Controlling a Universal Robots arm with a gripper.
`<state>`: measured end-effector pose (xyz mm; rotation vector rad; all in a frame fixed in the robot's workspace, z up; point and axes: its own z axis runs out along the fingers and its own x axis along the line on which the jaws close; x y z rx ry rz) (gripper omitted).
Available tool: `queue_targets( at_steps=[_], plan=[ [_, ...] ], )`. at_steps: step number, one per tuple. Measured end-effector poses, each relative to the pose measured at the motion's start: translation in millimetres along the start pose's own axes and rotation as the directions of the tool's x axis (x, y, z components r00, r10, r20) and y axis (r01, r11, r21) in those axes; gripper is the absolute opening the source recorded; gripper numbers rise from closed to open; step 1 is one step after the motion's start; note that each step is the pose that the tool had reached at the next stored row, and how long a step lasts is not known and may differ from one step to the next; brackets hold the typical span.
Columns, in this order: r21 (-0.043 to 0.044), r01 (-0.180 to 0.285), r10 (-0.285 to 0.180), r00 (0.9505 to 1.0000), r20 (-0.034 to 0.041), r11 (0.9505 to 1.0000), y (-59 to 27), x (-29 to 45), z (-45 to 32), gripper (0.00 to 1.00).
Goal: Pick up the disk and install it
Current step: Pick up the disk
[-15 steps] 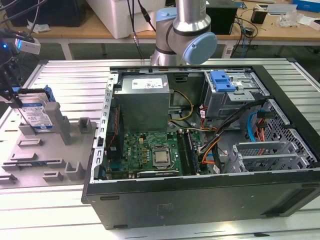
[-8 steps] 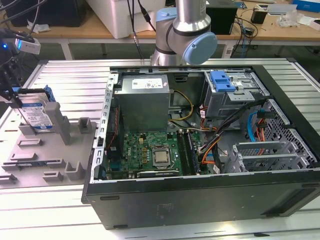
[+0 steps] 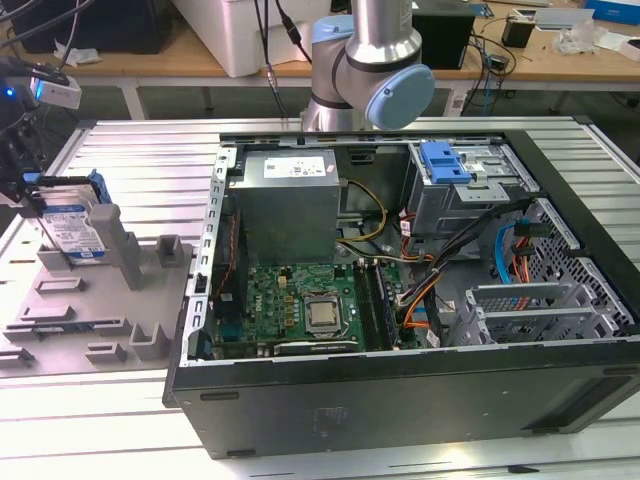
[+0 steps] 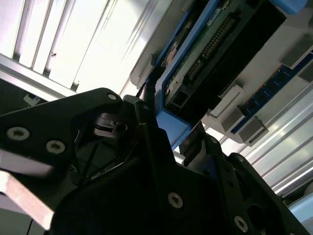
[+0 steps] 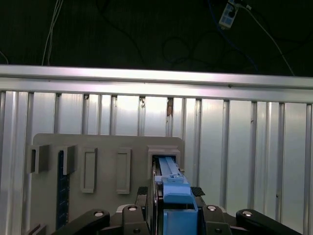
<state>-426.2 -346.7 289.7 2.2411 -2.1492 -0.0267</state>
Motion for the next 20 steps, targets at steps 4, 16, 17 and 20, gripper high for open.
queue_targets(
  at_steps=[4, 16, 17, 20],
  plan=[
    [-0.0001, 0.0, 0.0, 1.0, -0.0001, 1.0, 0.0, 0.0, -0.1, 0.45],
    [-0.0001, 0.0, 0.0, 1.0, -0.0002, 1.0, 0.0, 0.0, -0.1, 0.37],
    [-0.0001, 0.0, 0.0, 1.0, -0.0002, 1.0, 0.0, 0.0, -0.1, 0.37],
    [-0.0002, 0.0, 0.0, 1.0, -0.0002, 1.0, 0.0, 0.0, -0.1, 0.37]
  ],
)
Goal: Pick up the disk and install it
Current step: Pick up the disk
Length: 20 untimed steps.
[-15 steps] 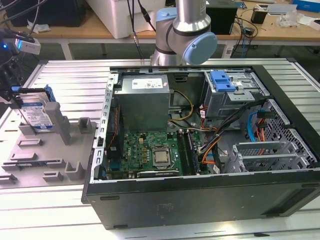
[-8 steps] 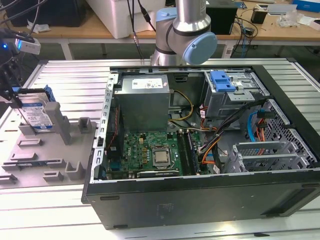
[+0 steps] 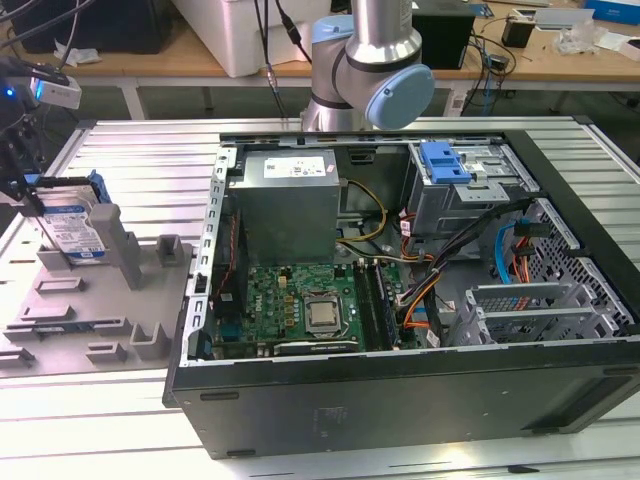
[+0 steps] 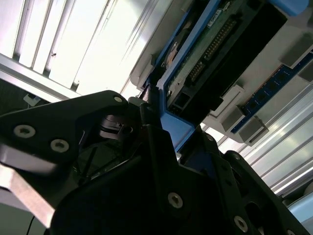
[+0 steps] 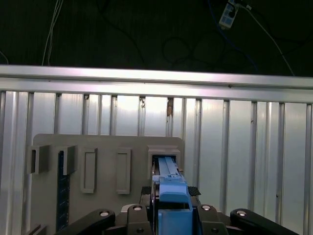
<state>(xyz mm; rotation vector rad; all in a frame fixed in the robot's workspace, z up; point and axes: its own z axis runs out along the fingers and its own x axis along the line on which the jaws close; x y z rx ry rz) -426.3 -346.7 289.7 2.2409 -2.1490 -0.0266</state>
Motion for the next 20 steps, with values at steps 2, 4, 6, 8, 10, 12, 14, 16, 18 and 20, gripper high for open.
queue_targets(
  at_steps=[2, 4, 6, 8, 10, 12, 14, 16, 18, 20],
  plan=[
    [0.0001, 0.0, 0.0, 1.0, 0.0, 1.0, 0.0, 0.0, 0.0, 0.37],
    [0.0, 0.0, 0.0, 1.0, 0.0, 1.0, 0.0, 0.0, 0.0, 0.37],
    [0.0, 0.0, 0.0, 1.0, 0.0, 1.0, 0.0, 0.0, 0.0, 0.37],
    [0.0003, 0.0, 0.0, 1.0, 0.0, 1.0, 0.0, 0.0, -0.4, 0.37],
    [0.0, 0.0, 0.0, 1.0, -0.0001, 1.0, 0.1, 0.0, -1.8, 0.37],
    [0.0, 0.0, 0.0, 1.0, -0.0007, 1.0, 0.1, 0.0, -3.9, 0.37],
    [-0.0001, 0.0, 0.0, 1.0, -0.0039, 1.0, 0.3, 0.1, -7.3, 0.37],
    [-0.0003, 0.0, 0.0, 0.9999, -0.0101, 1.0, 0.4, 0.1, -10.1, 0.37],
    [-0.0007, -0.001, 0.001, 0.9998, -0.0185, 1.0, 0.5, 0.2, -12.9, 0.37],
    [-0.0012, -0.001, 0.001, 0.9996, -0.0286, 1.0, 0.6, 0.2, -16.4, 0.37]
  ],
)
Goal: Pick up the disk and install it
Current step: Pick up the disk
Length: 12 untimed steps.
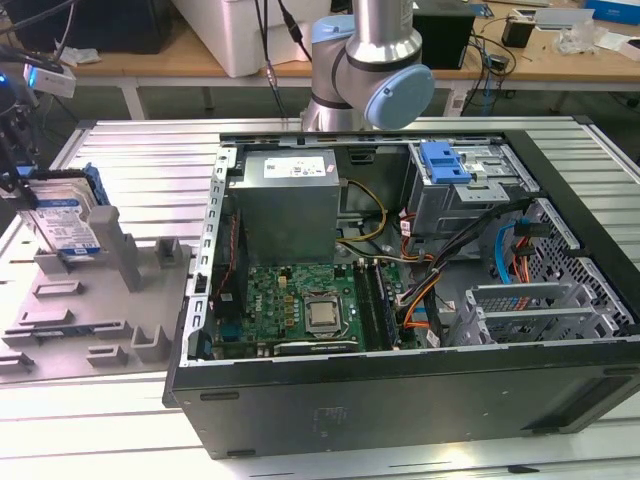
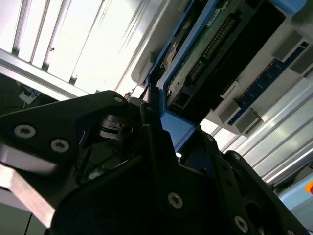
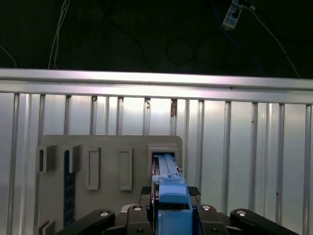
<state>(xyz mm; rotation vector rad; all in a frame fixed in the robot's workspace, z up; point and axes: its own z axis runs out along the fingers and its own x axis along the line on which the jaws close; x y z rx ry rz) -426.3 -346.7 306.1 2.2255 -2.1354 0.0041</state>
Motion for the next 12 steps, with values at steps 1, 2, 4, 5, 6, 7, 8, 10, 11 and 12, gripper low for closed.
queue_targets(
  at_steps=[1, 2, 4, 5, 6, 7, 8, 10, 11, 12],
  plan=[
    [-0.0002, 0.0, 0.0, 1.0, -0.0051, 1.0, 0.1, 0.1, -2.0, 0.37],
    [-0.0003, 0.0, 0.0, 1.0, -0.0086, 1.0, 0.1, 0.2, -3.4, 0.37],
    [-0.0006, 0.0, 0.0, 0.9999, -0.0158, 1.0, 0.2, 0.3, -6.7, 0.37],
    [-0.0007, -0.001, 0.001, 0.9998, -0.019, 1.0, 0.3, 0.4, -8.4, 0.37],
    [-0.0009, -0.001, 0.001, 0.9998, -0.0214, 1.0, 0.4, 0.4, -9.8, 0.37],
    [-0.0011, -0.001, 0.001, 0.9997, -0.0257, 1.0, 0.4, 0.5, -12.0, 0.37],
    [-0.0012, -0.001, 0.001, 0.9996, -0.0291, 1.0, 0.5, 0.6, -13.5, 0.37],
    [-0.0014, -0.001, 0.001, 0.9994, -0.0353, 1.0, 0.6, 0.7, -15.8, 0.37],
    [-0.0016, -0.001, 0.001, 0.9993, -0.0382, 1.0, 0.6, 0.7, -16.9, 0.37],
    [-0.0016, -0.001, 0.001, 0.9992, -0.0409, 1.0, 0.7, 0.8, -18.2, 0.37]
  ],
)
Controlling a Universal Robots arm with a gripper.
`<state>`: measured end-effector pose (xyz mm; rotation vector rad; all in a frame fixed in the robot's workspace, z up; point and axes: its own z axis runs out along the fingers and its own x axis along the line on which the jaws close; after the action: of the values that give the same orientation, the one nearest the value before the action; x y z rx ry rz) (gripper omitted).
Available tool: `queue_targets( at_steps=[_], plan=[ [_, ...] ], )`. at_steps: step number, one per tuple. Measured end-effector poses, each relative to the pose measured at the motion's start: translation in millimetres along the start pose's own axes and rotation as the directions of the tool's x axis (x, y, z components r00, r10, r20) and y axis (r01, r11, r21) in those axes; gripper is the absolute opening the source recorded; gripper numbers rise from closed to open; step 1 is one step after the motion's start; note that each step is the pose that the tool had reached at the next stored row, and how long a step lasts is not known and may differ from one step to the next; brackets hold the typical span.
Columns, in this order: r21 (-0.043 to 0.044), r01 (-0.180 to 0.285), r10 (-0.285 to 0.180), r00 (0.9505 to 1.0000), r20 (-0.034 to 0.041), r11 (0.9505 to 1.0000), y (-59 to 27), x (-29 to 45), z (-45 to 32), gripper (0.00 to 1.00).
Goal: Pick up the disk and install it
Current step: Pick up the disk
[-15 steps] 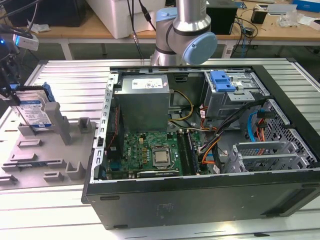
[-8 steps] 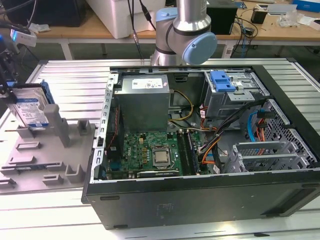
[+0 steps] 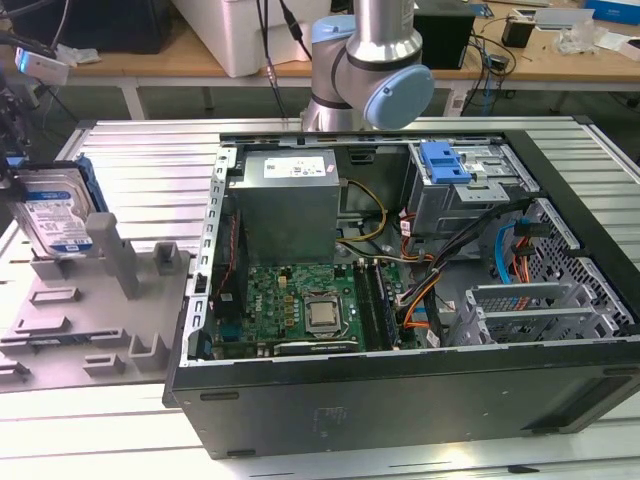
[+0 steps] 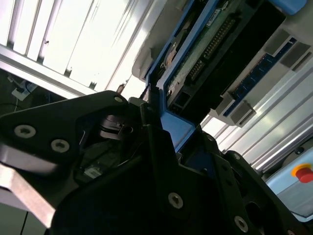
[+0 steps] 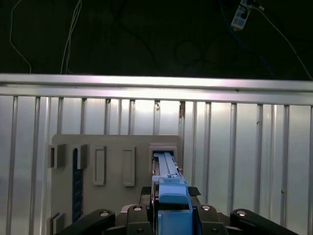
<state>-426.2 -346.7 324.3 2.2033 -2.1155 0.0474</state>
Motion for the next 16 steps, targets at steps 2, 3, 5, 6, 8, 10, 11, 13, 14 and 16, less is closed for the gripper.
queue_targets(
  at_steps=[2, 3, 5, 6, 8, 10, 11, 13, 14, 16],
  plan=[
    [-0.0002, 0.0, 0.0, 1.0, -0.0033, 1.0, 0.1, 0.2, -2.9, 0.37],
    [-0.0002, 0.0, 0.0, 1.0, -0.0036, 1.0, 0.2, 0.3, -4.1, 0.37],
    [-0.0001, 0.0, 0.0, 1.0, -0.0038, 1.0, 0.3, 0.5, -6.9, 0.37],
    [-0.0001, 0.0, 0.0, 1.0, -0.0039, 1.0, 0.4, 0.7, -8.5, 0.37],
    [-0.0001, 0.0, 0.0, 1.0, -0.0045, 1.0, 0.6, 1.1, -13.2, 0.37],
    [-0.0001, 0.0, 0.0, 1.0, -0.0048, 1.0, 0.8, 1.6, -19.8, 0.37],
    [-0.0002, 0.0, 0.0, 1.0, -0.0048, 1.0, 0.9, 1.7, -21.8, 0.37],
    [-0.0002, 0.0, 0.0, 1.0, -0.0049, 1.0, 1.1, 2.1, -25.9, 0.37],
    [-0.0002, 0.0, 0.0, 1.0, -0.0049, 1.0, 1.2, 2.3, -28.4, 0.37],
    [-0.0002, 0.0, 0.0, 1.0, -0.0049, 1.0, 1.5, 2.9, -36.1, 0.37]
  ],
)
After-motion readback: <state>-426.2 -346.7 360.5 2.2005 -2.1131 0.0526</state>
